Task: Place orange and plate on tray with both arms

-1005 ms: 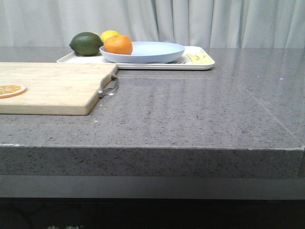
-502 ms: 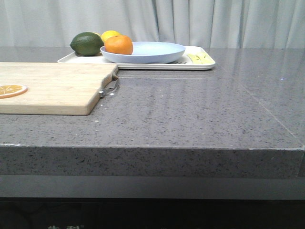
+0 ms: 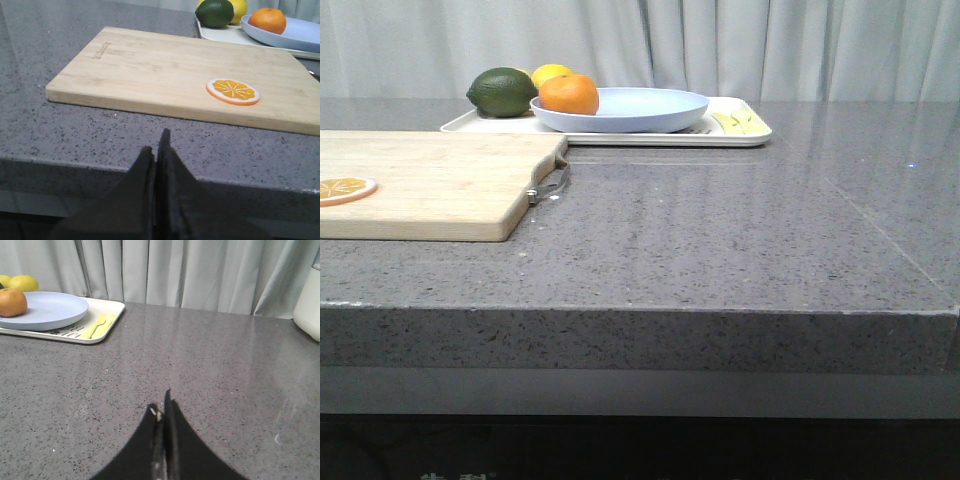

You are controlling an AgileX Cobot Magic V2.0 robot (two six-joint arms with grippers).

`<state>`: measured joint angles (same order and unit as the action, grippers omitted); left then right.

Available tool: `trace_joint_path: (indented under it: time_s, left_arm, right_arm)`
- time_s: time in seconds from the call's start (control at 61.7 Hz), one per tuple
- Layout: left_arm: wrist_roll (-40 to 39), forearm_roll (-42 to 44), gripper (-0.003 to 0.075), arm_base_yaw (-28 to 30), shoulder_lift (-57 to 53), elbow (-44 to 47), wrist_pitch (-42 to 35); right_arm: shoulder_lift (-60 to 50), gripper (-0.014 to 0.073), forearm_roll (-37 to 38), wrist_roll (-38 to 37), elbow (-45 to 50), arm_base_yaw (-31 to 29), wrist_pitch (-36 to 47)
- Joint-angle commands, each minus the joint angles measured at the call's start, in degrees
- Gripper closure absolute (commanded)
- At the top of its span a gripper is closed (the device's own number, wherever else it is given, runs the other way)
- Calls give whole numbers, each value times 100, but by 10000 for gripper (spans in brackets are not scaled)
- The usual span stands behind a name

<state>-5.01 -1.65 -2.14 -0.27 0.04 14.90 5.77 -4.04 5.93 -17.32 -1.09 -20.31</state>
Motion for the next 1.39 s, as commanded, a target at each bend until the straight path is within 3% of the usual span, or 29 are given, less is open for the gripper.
trace_joint_path:
  time_s: [0.0, 1.086, 1.378]
  left_arm:
    - [4, -44, 738, 12, -113, 40, -876]
    - [4, -44, 738, 12, -113, 27, -961]
    - [4, -44, 738, 12, -113, 27, -961]
  right_arm:
    - [77, 662, -26, 57, -150, -40, 471]
    - [77, 662, -26, 57, -134, -40, 495]
    - [-262, 662, -21, 57, 1100, 650, 1856]
